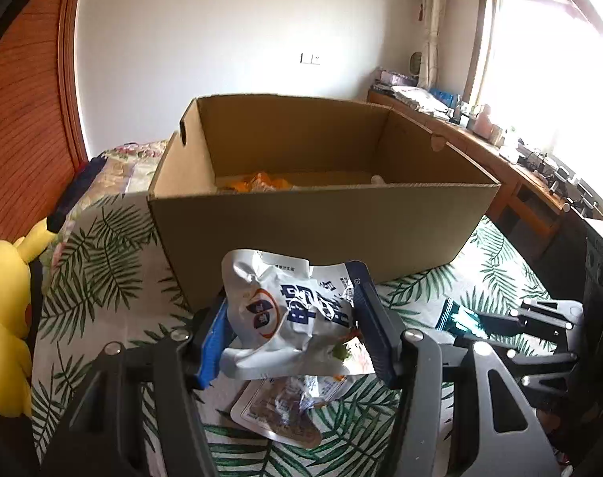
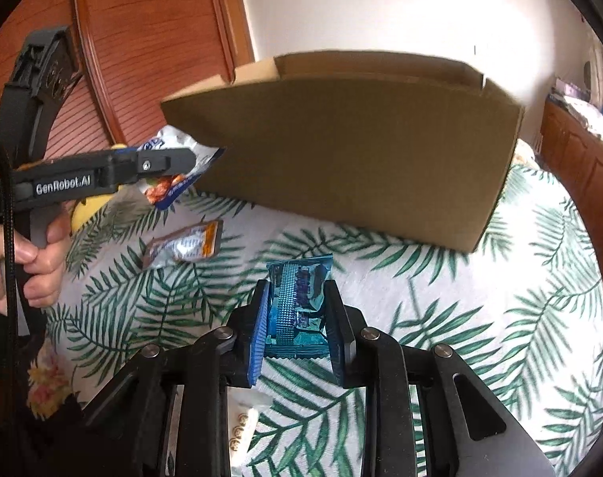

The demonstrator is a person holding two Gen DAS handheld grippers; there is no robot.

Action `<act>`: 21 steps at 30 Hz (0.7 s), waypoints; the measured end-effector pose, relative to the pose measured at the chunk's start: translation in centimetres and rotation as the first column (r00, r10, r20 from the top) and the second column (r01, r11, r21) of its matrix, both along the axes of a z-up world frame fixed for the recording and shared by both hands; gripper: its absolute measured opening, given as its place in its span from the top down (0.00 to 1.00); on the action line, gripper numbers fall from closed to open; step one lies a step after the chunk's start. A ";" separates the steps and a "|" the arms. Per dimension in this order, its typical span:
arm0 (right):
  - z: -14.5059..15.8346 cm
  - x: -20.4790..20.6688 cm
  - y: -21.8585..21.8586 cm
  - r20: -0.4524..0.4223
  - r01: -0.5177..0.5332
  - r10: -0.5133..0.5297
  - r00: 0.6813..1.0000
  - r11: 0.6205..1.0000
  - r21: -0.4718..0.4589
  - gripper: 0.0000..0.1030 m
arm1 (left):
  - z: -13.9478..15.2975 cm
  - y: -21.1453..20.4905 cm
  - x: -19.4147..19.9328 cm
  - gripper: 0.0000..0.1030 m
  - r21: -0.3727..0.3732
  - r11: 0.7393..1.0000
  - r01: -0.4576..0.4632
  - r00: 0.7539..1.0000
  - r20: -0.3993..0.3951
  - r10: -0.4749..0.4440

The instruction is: Organize snacks

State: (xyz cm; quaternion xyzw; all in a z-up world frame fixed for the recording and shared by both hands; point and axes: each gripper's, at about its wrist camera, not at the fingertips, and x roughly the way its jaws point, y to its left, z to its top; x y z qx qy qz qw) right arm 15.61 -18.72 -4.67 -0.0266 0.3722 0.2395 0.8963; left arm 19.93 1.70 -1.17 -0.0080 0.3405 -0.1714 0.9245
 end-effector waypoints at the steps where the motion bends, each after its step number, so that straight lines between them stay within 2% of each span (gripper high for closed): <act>1: 0.5 0.0 -0.2 0.011 0.004 -0.004 1.000 1.000 0.002 0.76 | 0.3 0.0 0.0 0.44 -0.004 1.000 0.003 1.000 0.006 -0.003; 12: 4.7 0.5 -1.2 0.110 0.033 -0.032 0.993 0.999 -0.007 0.76 | 3.3 0.4 0.2 0.44 -0.035 0.999 0.020 0.996 0.083 -0.017; 21: 7.1 1.9 -1.0 0.167 0.046 -0.041 0.985 0.999 -0.022 0.76 | 5.6 0.8 1.6 0.44 -0.054 0.999 0.009 0.987 0.163 0.000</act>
